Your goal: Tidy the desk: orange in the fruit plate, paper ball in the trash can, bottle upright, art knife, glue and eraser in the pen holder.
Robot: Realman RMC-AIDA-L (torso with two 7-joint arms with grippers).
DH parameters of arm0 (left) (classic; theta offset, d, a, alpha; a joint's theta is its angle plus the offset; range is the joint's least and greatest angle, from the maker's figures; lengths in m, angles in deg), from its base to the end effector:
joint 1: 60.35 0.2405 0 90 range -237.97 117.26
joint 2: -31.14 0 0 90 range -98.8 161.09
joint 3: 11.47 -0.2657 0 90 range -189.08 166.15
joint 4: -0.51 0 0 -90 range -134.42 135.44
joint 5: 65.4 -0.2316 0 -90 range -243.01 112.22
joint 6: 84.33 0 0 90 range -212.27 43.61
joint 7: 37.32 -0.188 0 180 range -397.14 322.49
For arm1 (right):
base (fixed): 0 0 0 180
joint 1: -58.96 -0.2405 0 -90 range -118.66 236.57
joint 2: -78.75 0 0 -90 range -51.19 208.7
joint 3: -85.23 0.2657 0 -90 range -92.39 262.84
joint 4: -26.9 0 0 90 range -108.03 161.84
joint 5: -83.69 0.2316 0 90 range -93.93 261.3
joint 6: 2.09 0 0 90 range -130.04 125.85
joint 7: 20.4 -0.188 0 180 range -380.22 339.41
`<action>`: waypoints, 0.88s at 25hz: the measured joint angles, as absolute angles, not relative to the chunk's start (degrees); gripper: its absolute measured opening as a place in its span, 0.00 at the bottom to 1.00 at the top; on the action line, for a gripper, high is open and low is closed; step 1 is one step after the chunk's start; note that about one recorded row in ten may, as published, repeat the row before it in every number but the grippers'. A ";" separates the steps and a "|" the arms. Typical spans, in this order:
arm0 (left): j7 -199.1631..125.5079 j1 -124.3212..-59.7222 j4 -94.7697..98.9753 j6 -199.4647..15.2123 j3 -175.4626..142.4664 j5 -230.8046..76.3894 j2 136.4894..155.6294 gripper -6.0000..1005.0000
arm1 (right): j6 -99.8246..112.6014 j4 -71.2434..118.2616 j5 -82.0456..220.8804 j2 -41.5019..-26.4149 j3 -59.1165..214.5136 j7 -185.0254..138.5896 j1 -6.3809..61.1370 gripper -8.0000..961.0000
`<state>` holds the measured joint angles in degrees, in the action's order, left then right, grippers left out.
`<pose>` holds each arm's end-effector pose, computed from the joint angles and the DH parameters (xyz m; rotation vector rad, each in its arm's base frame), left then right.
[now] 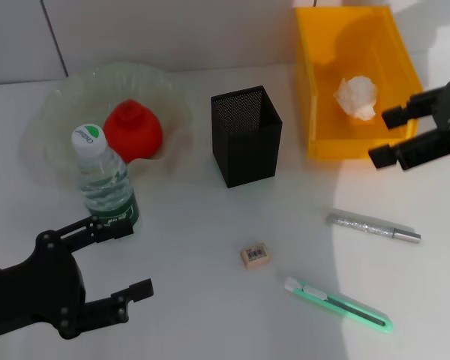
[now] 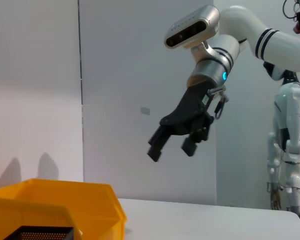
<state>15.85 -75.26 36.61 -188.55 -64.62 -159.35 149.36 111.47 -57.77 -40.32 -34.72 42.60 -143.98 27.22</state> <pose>-0.2723 0.2674 -0.0353 -2.6956 -0.1461 -1.0490 0.1897 0.3578 0.1010 -2.7881 0.7405 0.1753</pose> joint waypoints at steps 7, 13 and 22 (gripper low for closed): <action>15.28 -74.92 34.13 -188.44 -62.27 -159.20 149.35 0.78 | 121.26 -66.77 -52.14 -34.60 30.03 -158.52 18.88 0.85; 15.94 -75.21 33.49 -187.81 -61.99 -159.22 149.50 0.78 | 121.62 -66.35 -63.16 -39.60 18.45 -161.55 16.47 0.84; 15.56 -75.46 31.94 -186.96 -62.00 -159.27 149.61 0.78 | 115.12 -66.00 -62.90 -40.81 2.78 -170.34 20.55 0.83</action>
<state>15.56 -75.46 31.94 -186.96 -62.00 -159.27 149.61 115.12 -66.00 -62.90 -40.81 2.78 -170.34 20.55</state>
